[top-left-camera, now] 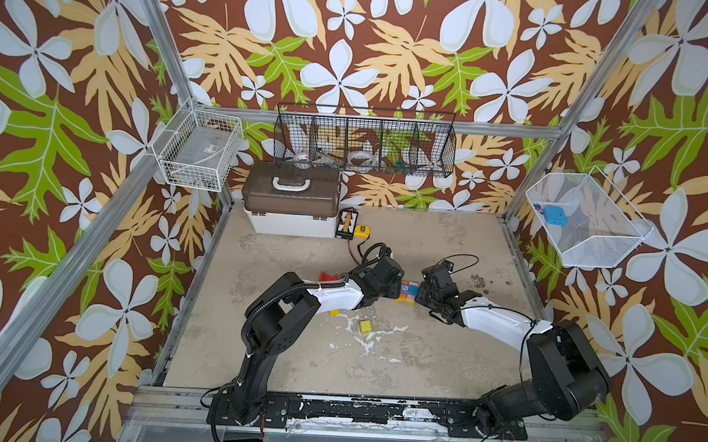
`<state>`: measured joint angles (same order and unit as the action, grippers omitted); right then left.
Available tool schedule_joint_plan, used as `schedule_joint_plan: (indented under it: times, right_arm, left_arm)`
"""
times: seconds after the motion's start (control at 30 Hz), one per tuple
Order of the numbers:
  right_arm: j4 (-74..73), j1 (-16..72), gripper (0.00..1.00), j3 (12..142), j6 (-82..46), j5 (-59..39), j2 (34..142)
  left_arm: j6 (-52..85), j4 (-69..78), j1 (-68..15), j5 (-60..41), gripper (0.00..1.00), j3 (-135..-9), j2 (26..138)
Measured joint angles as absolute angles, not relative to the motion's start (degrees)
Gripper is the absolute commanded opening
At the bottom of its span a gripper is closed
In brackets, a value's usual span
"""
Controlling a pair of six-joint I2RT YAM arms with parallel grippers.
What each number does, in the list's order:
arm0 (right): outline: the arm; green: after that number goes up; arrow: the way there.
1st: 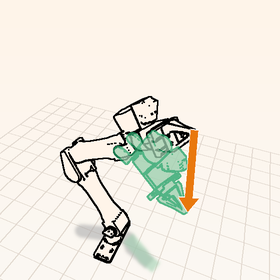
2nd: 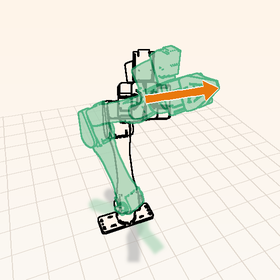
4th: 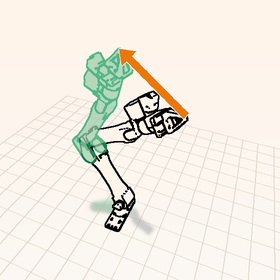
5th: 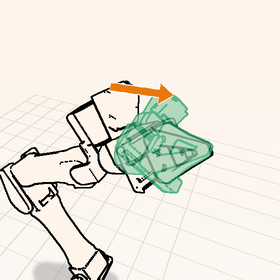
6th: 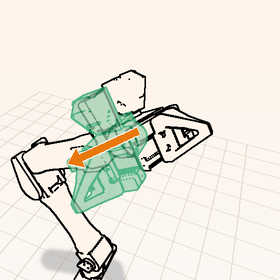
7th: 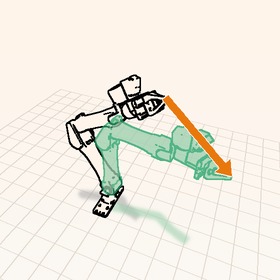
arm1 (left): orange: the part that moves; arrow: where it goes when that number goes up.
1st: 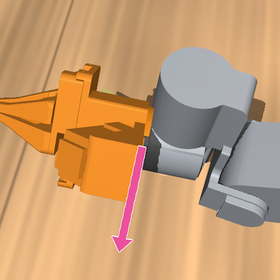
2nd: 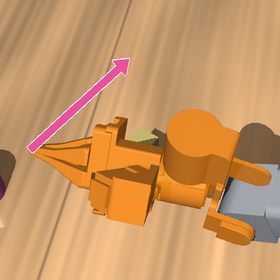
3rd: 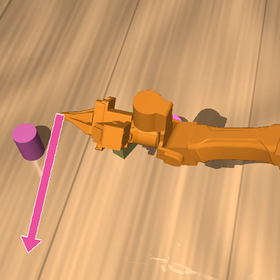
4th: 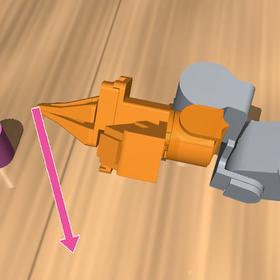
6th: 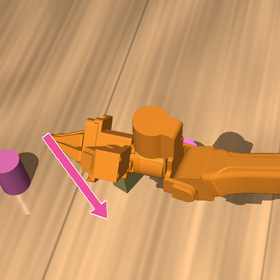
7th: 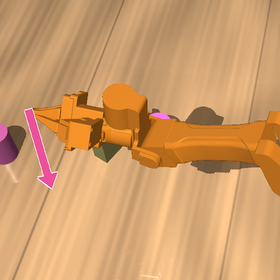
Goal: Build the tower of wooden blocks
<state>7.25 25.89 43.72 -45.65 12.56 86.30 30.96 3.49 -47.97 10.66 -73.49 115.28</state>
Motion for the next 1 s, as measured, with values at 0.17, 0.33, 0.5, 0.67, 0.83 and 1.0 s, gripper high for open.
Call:
schedule_joint_plan:
  times: [0.17, 0.33, 0.5, 0.67, 0.83, 1.0]
  right_arm:
    - [7.16, 25.89, 0.49, 44.38, -44.93, 12.21, 87.37]
    - [7.27, 25.89, 0.48, 44.86, -44.75, 12.14, 87.88]
    - [7.33, 25.89, 0.48, 44.82, -44.75, 12.47, 87.18]
    - [7.38, 25.89, 0.48, 44.82, -44.75, 13.21, 86.78]
    - [7.64, 25.89, 0.48, 45.45, -44.75, 13.67, 87.44]
    - [7.77, 25.89, 0.49, 46.28, -44.53, 13.89, 88.44]
  left_arm:
    - [30.72, 3.29, -47.97, 11.51, 0.64, -73.49, 115.28]
    - [30.22, 3.27, -47.97, 11.88, 0.63, -73.43, 115.28]
    - [30.24, 3.27, -47.97, 11.97, 0.63, -73.25, 115.26]
    - [30.33, 3.22, -47.97, 11.99, 0.63, -72.23, 114.45]
    - [30.55, 3.33, -47.97, 12.01, 0.63, -70.83, 113.27]
    - [31.03, 3.7, -47.97, 11.77, 0.63, -70.24, 113.14]
